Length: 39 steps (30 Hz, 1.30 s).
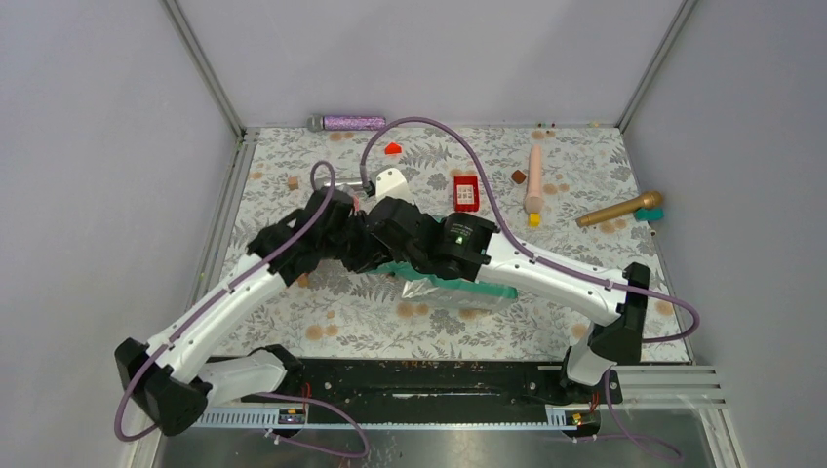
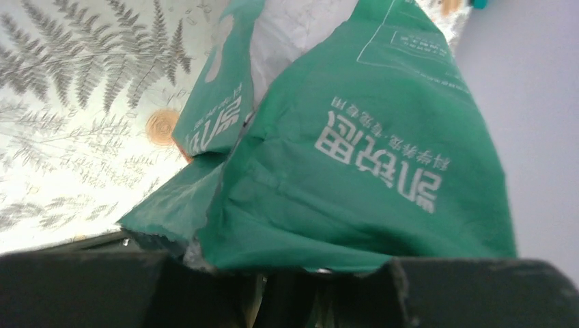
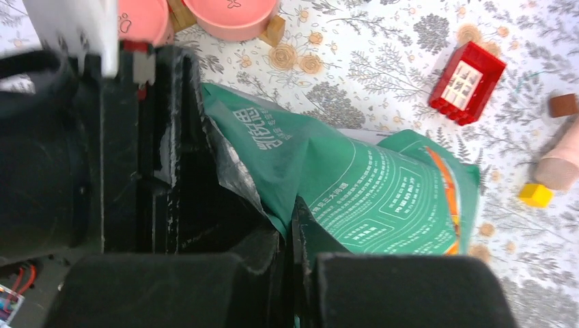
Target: Serve the pet food
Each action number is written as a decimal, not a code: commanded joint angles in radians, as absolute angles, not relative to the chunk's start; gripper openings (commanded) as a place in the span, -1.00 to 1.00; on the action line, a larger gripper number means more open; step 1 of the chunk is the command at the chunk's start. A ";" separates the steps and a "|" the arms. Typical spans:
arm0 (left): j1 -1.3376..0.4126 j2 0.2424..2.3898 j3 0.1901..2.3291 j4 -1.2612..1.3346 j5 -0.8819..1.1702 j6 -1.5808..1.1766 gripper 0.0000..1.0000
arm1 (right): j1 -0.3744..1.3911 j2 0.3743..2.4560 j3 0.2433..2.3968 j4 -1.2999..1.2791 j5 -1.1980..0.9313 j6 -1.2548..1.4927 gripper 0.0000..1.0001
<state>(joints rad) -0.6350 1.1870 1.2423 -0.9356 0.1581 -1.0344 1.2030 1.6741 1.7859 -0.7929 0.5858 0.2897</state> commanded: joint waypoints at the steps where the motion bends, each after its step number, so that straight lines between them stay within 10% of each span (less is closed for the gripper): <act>1: -0.665 1.027 0.883 -0.373 0.189 -1.180 -1.00 | 1.198 1.539 1.680 -0.538 0.660 0.393 -1.00; 13: -0.734 0.875 0.483 0.382 0.188 -1.397 -1.00 | 1.198 1.361 1.444 -0.292 0.665 0.452 -1.00; 39: -0.738 0.489 0.364 0.235 0.144 -1.390 -1.00 | 1.198 1.225 1.354 -0.268 0.733 0.284 -1.00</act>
<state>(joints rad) -0.7341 0.5312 0.3656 0.0772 0.1089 -1.3804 1.1912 1.3125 1.3273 -0.4725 0.6701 0.3092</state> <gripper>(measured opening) 0.256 0.032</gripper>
